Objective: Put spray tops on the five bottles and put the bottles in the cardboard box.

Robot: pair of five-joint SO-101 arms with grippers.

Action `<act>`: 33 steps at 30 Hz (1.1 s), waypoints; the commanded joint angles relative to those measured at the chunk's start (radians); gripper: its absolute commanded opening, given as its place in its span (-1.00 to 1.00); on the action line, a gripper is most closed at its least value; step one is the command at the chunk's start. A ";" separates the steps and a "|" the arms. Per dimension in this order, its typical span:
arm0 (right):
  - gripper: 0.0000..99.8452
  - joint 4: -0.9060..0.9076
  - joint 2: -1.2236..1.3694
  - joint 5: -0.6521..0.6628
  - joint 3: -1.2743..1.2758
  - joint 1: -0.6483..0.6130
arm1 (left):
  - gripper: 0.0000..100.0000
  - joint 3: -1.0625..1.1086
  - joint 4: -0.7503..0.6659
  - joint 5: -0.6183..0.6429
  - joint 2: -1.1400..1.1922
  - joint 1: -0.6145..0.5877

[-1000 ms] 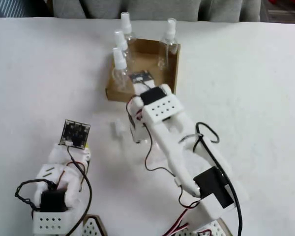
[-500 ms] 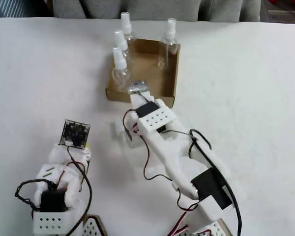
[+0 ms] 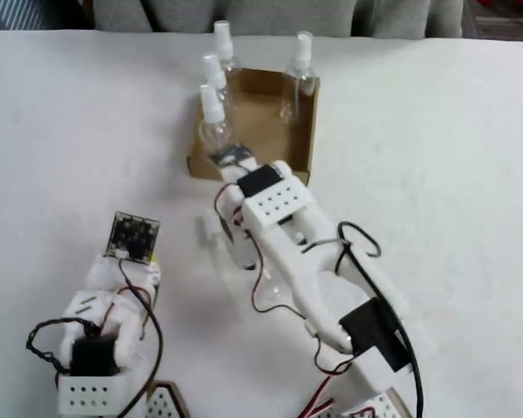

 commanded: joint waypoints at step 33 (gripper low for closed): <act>-0.83 -0.429 -0.012 -0.071 -0.011 -0.079 | -0.89 -0.002 -0.023 -0.002 -0.005 -0.018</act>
